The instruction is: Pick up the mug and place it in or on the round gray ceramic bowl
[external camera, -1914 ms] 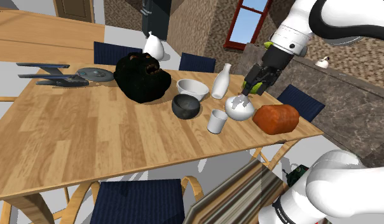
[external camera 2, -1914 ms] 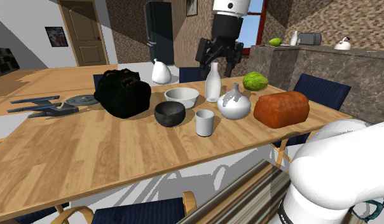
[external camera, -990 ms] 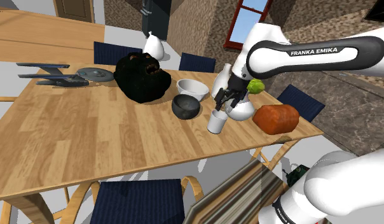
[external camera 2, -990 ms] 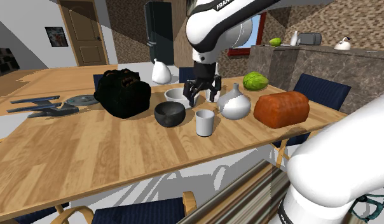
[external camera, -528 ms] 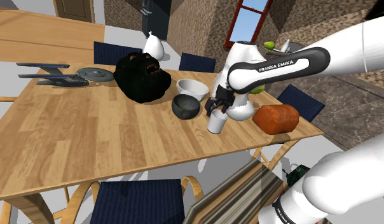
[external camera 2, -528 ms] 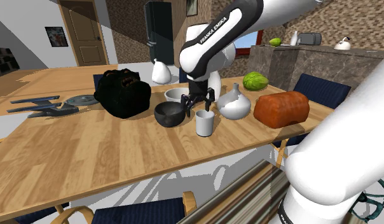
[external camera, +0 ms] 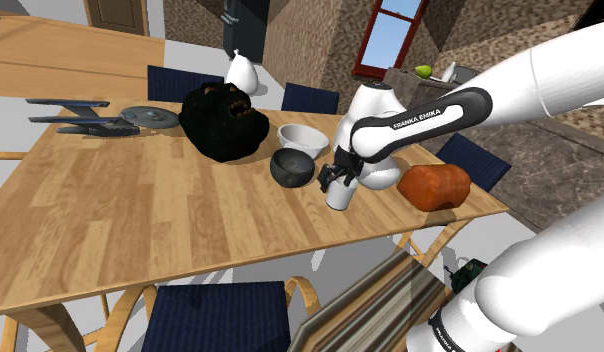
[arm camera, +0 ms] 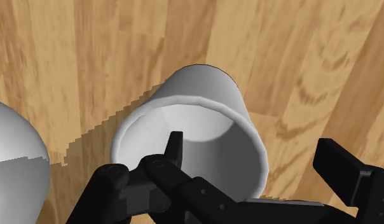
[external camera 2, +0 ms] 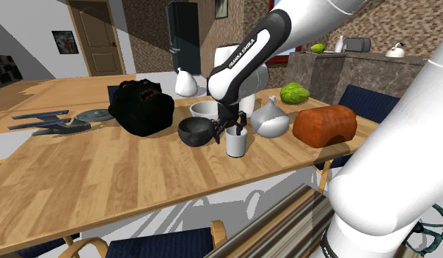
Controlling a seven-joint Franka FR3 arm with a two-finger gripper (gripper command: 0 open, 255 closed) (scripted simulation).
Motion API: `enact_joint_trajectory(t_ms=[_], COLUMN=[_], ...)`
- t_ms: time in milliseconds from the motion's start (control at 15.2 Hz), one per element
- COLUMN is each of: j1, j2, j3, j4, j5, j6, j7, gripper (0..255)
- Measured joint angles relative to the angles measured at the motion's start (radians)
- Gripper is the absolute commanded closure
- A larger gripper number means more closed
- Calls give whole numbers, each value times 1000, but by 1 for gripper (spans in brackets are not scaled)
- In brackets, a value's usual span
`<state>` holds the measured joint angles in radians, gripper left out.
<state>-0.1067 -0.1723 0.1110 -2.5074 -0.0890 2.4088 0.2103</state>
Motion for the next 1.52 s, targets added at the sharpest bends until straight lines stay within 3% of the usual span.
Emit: enact_joint_trajectory(t_ms=[396, 462, 1122, 1518], j1=[0, 0, 0, 2], j2=[7, 7, 7, -37], j3=[0, 0, 0, -3], j4=[-3, -3, -3, 29], j5=[-2, -2, -2, 11], j6=[11, 11, 11, -64], j7=[2, 2, 2, -13], gripper=[0, 255, 255, 255])
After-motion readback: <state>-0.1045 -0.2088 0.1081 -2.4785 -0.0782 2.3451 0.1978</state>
